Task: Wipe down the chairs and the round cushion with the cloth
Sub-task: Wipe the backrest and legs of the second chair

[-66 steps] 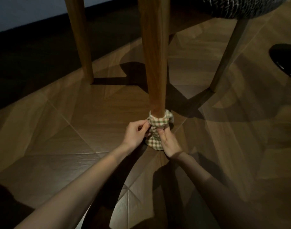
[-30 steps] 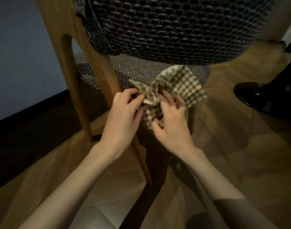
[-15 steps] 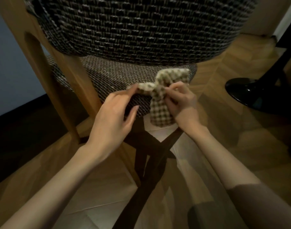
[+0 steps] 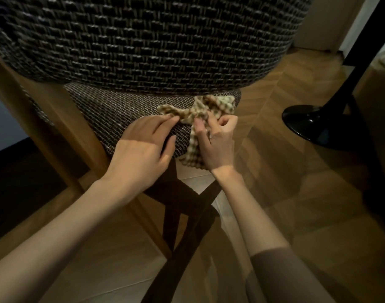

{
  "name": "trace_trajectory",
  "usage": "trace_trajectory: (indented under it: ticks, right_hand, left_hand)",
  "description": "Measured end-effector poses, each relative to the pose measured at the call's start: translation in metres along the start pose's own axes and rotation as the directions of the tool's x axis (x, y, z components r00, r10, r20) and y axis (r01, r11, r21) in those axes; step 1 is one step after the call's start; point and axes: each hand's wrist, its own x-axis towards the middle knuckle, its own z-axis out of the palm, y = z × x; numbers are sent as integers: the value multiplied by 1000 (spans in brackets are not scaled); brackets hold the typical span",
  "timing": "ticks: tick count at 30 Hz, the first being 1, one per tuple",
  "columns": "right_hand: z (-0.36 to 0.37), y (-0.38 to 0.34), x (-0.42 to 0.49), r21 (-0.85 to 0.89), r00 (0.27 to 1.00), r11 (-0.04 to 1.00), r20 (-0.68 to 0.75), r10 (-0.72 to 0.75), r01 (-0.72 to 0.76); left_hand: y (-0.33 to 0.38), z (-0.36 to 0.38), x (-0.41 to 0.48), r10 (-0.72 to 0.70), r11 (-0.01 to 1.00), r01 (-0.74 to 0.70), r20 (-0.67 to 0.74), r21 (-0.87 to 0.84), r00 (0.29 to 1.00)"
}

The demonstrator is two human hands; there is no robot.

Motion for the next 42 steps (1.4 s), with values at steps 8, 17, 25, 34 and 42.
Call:
trace_trajectory:
  ticks: [8,17,25,34,42]
  right_hand:
    - [7,-3,-19,-30,941,957,-176,-289,289]
    - [10,53,48,183,948,983,-309,79,-22]
    - [19,27,3,220,970,973,-243,-14,69]
    - [2,70,61,274,982,959,-149,115,-70]
    - [8,50,44,379,956,906,-137,259,-191]
  left_hand:
    - [1,8,-3,33,994,-26,-64,105,997]
    - [0,17,7,32,991,-23,-67,129,997]
    - [0,24,5,69,994,-53,-171,94,983]
    - [-2,25,4,101,994,-91,-159,68,982]
    - [-2,22,4,119,991,-107,-154,80,981]
